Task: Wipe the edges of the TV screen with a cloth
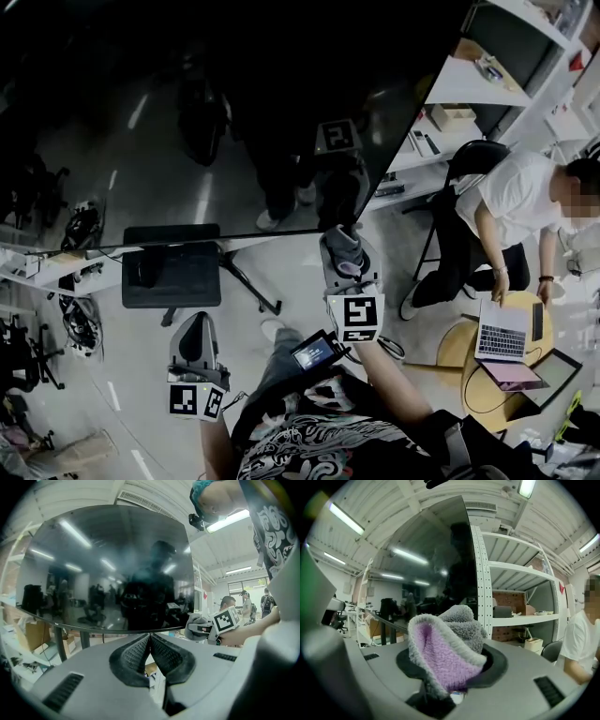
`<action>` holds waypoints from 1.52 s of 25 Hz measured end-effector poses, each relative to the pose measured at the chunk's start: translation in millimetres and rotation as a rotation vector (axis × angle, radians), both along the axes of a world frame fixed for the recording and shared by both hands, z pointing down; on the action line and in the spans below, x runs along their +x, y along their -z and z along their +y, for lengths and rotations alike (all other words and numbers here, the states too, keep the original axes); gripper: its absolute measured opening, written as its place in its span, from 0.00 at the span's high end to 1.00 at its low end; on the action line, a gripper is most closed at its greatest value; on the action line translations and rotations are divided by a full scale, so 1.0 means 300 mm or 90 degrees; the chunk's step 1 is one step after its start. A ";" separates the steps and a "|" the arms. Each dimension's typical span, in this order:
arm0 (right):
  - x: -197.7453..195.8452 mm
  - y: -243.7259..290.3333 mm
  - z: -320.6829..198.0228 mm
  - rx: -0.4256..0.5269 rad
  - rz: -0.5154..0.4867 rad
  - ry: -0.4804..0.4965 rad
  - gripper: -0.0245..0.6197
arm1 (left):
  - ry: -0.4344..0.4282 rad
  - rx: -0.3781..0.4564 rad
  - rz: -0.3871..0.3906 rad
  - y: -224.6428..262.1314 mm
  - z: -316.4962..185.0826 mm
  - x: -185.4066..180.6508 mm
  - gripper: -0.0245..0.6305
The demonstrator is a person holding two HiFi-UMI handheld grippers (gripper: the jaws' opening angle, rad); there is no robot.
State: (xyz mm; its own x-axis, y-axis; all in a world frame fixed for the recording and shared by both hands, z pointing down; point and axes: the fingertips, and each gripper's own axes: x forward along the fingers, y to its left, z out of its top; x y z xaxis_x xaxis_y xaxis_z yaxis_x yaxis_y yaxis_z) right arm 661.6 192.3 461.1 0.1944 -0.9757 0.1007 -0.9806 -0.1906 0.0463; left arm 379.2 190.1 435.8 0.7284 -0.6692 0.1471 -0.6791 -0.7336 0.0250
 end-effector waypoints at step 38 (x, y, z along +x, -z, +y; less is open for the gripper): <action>-0.062 -0.009 -0.036 -0.024 -0.006 0.102 0.64 | 0.118 0.018 -0.001 0.014 0.023 -0.101 0.94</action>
